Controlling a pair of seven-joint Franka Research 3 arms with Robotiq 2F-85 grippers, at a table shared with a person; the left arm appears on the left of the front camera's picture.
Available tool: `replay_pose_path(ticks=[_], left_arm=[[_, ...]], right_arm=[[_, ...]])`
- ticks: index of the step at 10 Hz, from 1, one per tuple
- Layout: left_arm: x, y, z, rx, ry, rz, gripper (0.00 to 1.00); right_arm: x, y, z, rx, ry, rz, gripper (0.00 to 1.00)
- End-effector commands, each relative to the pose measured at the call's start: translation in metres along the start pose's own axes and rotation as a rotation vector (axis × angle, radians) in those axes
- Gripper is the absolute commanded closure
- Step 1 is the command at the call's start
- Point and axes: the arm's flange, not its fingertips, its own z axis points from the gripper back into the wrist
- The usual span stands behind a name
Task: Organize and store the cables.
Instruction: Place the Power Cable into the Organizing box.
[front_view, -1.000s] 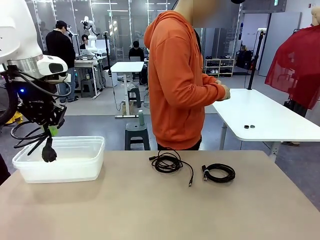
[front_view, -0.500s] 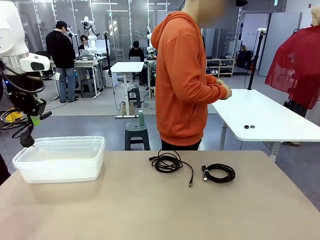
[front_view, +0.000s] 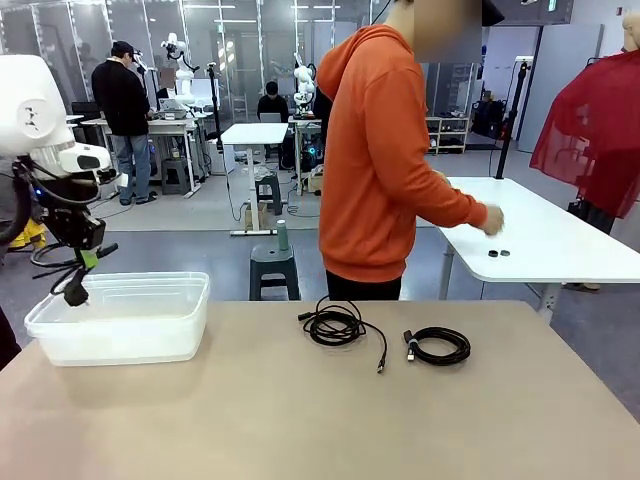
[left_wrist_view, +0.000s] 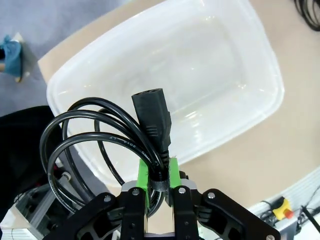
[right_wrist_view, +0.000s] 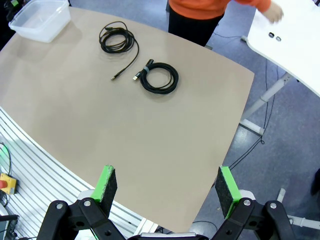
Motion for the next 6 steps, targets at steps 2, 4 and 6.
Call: replay_pose_path(ticks=[2, 4, 6], left_arm=[[0.020, 0.013, -0.025, -0.003, 0.013, 0.086, 0.82], [0.036, 0.025, -0.056, -0.005, -0.018, 0.158, 0.82], [0.043, 0.031, -0.068, 0.003, -0.011, 0.188, 0.82]], right_arm=[[0.001, 0.000, 0.000, -0.002, 0.001, 0.001, 0.00], [0.001, 0.000, 0.000, -0.002, 0.001, 0.001, 0.00], [0.001, 0.000, 0.000, -0.002, 0.001, 0.001, 0.00]])
